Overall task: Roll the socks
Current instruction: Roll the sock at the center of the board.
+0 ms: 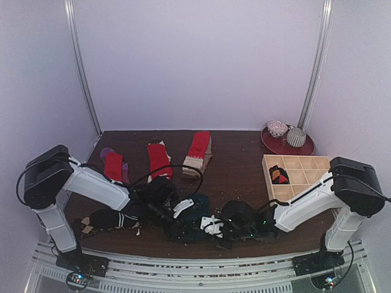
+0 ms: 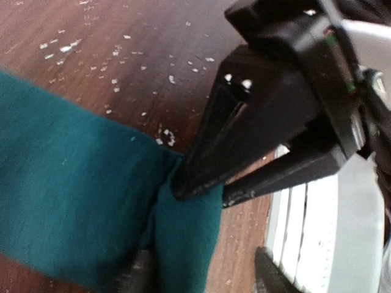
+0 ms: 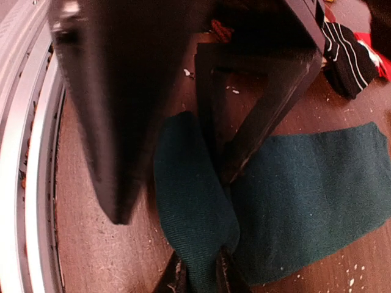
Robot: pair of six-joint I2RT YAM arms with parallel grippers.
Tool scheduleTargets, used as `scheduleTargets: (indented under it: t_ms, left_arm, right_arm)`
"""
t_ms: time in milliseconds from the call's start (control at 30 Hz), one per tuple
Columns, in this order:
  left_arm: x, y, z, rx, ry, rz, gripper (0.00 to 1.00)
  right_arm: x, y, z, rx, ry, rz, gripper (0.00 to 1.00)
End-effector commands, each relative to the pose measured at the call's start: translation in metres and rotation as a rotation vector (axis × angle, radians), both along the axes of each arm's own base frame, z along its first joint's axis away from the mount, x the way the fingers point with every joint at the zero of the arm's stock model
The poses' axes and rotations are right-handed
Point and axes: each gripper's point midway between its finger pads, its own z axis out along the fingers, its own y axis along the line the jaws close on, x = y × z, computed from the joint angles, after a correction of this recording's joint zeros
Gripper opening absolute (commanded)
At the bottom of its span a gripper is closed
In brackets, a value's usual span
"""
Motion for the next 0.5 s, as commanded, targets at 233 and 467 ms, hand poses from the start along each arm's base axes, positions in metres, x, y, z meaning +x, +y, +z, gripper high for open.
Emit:
scheduleTargets:
  t_ms: [233,467]
  left_arm:
    - [0.043,0.018,0.080,-0.184,-0.559,0.143,0.80]
    - [0.018,0.003,0.071,-0.269,-0.618,0.027,0.77]
  right_arm:
    - [-0.054,-0.043,-0.033,-0.110,0.735,-0.076,0.09]
    - [-0.046,-0.055,-0.051,-0.183,0.960,-0.216,0.09]
